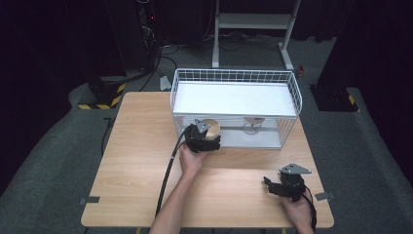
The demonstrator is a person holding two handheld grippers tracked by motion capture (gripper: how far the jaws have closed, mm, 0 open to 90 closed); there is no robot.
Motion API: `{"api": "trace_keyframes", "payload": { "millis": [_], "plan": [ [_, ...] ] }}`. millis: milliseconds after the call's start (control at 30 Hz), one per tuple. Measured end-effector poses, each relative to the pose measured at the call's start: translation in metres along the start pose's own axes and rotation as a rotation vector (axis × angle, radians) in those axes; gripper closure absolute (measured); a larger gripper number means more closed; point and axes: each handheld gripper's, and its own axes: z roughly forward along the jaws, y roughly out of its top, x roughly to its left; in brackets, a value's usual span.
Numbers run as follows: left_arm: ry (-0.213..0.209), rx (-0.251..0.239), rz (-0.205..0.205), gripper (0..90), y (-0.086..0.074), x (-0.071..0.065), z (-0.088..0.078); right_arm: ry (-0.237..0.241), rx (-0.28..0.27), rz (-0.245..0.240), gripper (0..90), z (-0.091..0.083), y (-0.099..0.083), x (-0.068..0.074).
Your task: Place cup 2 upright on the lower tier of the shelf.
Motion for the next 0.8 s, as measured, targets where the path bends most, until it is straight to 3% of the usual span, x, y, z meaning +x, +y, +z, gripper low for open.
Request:
{"api": "trace_keyframes", "payload": {
  "millis": [167, 333, 433, 500, 600, 700, 800],
  "plan": [
    [0.009, 0.028, 0.006, 8.3, 0.0039, -0.0005, 0.0035, 0.000, -0.001, 0.000, 25.2, 0.0000, 0.0000, 0.0000],
    [0.004, 0.032, -0.016, 8.2, 0.0052, 0.0001, 0.0031, 0.000, -0.001, 0.000, 25.2, 0.0000, 0.0000, 0.0001],
    [-0.036, 0.034, -0.057, 8.2, 0.0050, 0.0014, 0.0026, 0.000, -0.001, 0.000, 25.2, 0.0000, 0.0000, 0.0000],
    [-0.021, 0.037, -0.038, 6.1, 0.0053, 0.0036, 0.0013, 0.000, -0.001, 0.000, 25.3, 0.0000, 0.0000, 0.0001],
    [-0.021, 0.046, -0.045, 2.3, 0.0047, 0.0041, 0.0006, 0.000, -0.001, 0.000, 25.2, 0.0000, 0.0000, 0.0001],
    [-0.013, 0.044, -0.009, 1.4, 0.0043, 0.0057, -0.0019, -0.001, -0.001, 0.000, 25.2, 0.0000, 0.0000, 0.0001],
    [-0.019, 0.047, -0.014, 0.1, 0.0045, 0.0074, -0.0040, -0.001, -0.001, 0.001, 25.2, 0.0000, 0.0000, 0.0001]
  ]
}}
